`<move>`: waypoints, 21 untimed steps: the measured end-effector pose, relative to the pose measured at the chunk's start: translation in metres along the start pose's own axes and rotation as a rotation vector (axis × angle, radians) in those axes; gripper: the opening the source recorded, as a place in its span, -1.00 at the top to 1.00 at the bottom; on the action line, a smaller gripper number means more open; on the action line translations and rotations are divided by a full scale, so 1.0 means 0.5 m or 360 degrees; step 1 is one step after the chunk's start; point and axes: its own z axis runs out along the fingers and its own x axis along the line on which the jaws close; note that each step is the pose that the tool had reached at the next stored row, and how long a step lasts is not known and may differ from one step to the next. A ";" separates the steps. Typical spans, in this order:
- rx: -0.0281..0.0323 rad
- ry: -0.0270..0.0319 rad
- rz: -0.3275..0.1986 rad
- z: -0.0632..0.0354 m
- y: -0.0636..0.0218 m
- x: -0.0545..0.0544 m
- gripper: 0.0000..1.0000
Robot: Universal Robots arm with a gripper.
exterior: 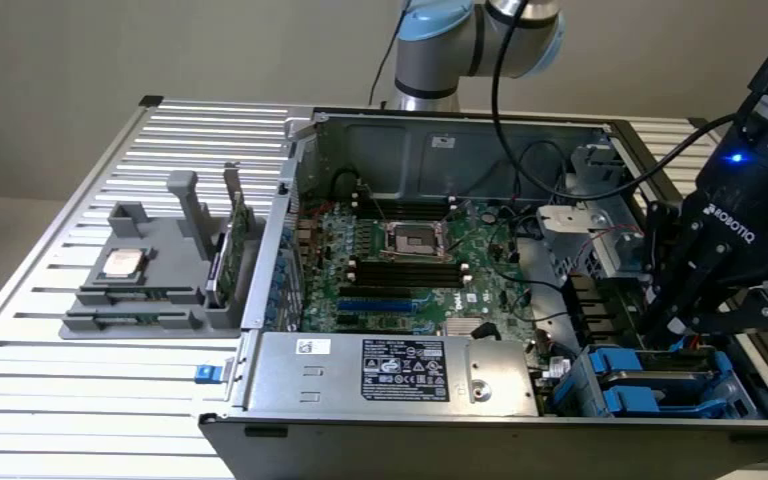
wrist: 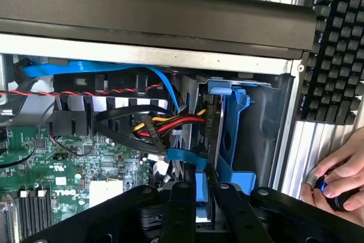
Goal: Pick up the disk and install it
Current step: 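Insert the first disk wire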
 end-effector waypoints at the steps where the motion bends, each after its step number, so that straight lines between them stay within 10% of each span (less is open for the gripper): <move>1: 0.00058 0.00045 -0.0002 0.001 0.000 -0.001 0.62; 5: 0.00247 0.00146 -0.0008 0.002 0.000 -0.003 0.62; 12: 0.00254 0.00140 -0.0018 -0.003 -0.003 -0.004 0.58; 21: 0.00254 0.00141 -0.0018 -0.035 -0.009 -0.004 -0.14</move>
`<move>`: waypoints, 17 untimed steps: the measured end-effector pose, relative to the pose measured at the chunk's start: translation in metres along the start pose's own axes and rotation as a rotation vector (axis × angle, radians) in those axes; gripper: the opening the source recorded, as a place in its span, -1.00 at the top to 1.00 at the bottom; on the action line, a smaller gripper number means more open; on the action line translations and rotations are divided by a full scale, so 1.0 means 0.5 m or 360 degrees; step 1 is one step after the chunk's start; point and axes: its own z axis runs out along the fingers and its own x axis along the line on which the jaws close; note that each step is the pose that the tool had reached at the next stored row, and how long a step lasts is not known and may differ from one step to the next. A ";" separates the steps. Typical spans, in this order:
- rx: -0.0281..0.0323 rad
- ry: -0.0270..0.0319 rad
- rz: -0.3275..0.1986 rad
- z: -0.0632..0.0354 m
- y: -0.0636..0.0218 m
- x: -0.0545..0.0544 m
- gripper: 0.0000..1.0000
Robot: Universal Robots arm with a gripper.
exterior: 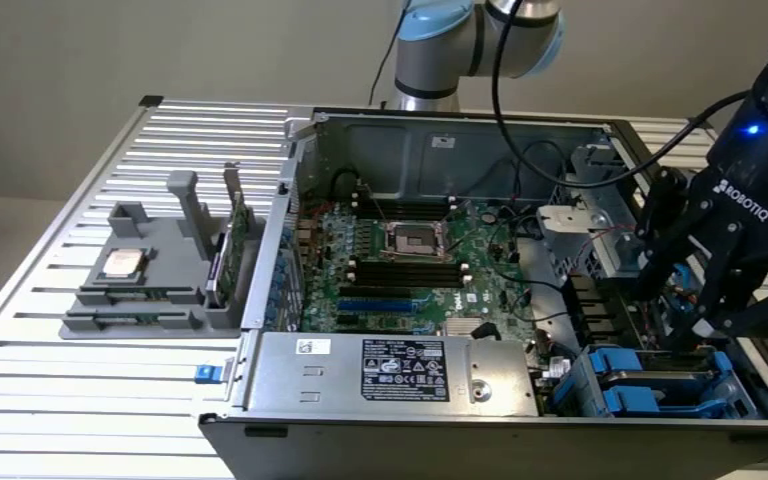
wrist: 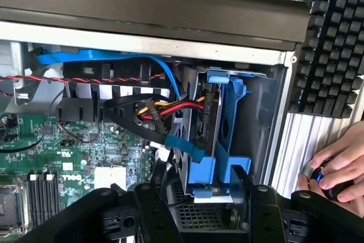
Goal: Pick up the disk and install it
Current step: 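Insert the first disk wire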
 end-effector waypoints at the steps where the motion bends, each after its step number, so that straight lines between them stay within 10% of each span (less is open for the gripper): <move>1: 0.00000 0.00007 0.0001 0.000 0.000 0.000 -0.14; 17: 0.00244 0.00239 0.0144 -0.010 0.009 -0.002 -0.14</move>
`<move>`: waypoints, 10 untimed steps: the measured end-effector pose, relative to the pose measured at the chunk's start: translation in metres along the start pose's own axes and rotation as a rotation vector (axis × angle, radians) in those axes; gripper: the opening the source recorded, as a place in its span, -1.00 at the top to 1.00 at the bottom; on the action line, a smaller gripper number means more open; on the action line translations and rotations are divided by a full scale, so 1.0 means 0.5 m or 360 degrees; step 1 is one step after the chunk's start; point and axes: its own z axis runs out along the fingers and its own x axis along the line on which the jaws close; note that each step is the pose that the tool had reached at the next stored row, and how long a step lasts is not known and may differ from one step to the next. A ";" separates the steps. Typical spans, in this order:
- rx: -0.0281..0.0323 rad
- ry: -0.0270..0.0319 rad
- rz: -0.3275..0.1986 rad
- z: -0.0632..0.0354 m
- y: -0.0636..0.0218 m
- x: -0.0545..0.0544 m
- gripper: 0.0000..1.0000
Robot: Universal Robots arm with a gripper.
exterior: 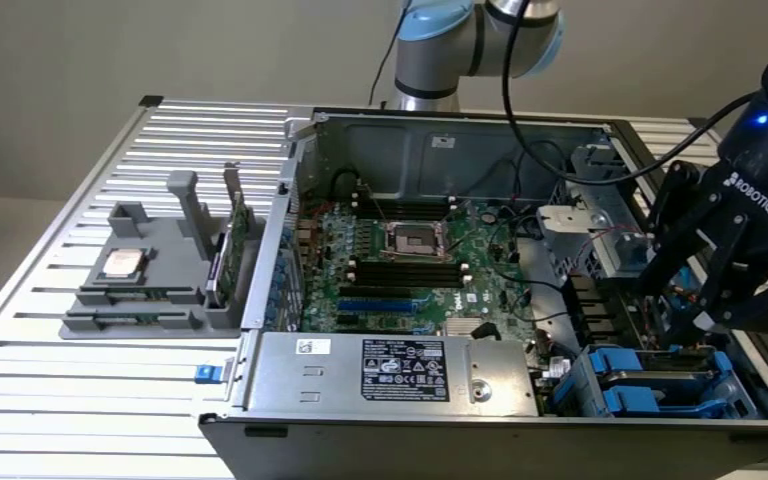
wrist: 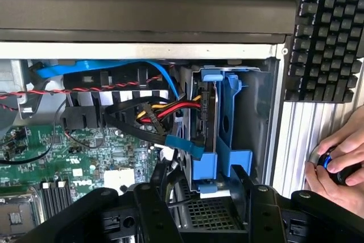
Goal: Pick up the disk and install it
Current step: 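Insert the first disk wire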
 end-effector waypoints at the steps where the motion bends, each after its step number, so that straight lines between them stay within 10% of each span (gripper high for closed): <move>1: 0.00006 0.00003 0.0002 0.000 0.002 0.000 -0.14; 10: 0.00066 0.00028 0.0018 -0.002 0.015 -0.002 -0.14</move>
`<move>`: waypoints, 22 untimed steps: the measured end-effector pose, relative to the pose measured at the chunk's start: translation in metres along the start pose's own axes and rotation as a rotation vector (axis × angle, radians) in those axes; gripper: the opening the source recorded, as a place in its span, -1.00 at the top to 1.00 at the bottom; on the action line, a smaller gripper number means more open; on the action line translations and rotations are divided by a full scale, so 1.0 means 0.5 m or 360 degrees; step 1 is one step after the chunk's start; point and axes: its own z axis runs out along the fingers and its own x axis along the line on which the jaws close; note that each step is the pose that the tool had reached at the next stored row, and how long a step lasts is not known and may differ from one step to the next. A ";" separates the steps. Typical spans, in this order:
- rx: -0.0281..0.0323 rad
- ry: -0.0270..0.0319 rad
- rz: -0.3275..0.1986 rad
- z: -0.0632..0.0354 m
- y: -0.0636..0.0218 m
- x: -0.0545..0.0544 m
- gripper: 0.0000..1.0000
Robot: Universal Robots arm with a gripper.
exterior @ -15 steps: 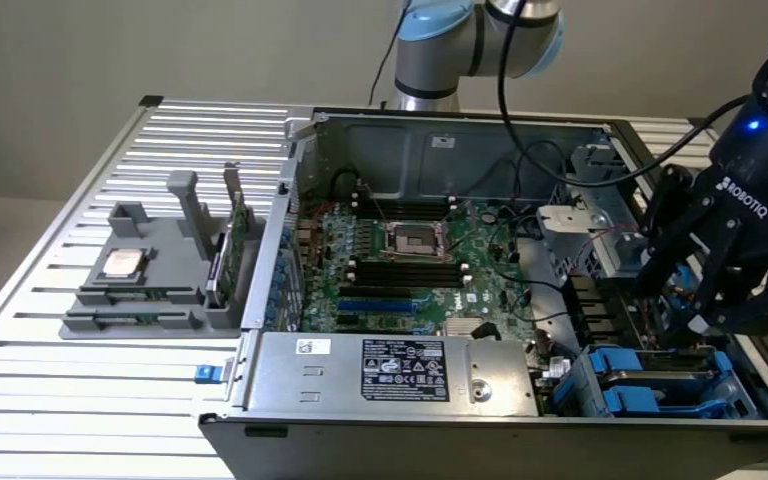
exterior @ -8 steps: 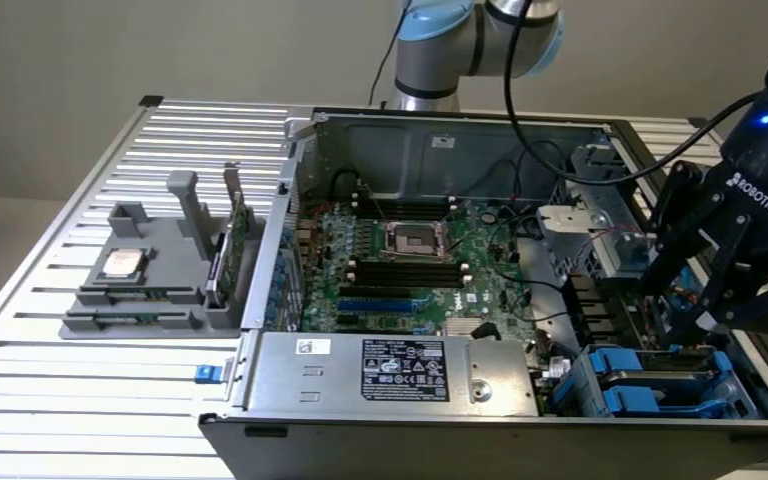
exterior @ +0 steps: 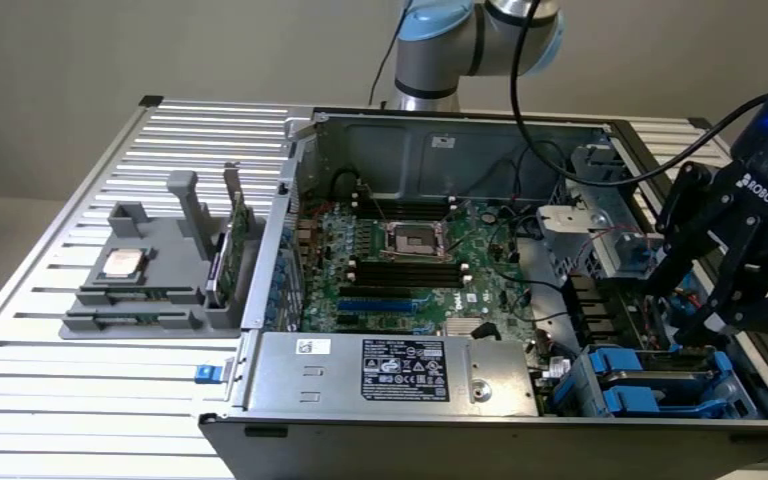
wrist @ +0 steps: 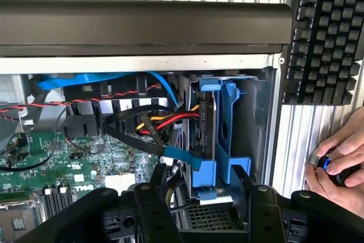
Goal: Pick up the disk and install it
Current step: 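Insert the first disk wire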
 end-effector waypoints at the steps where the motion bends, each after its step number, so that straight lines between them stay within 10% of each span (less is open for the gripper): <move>1: 0.00001 0.00002 0.0001 0.000 0.000 0.000 -0.14; 17: 0.00002 0.00004 0.0001 0.007 0.005 0.000 -0.14; 22: 0.00002 0.00005 0.0001 0.007 0.007 0.000 0.29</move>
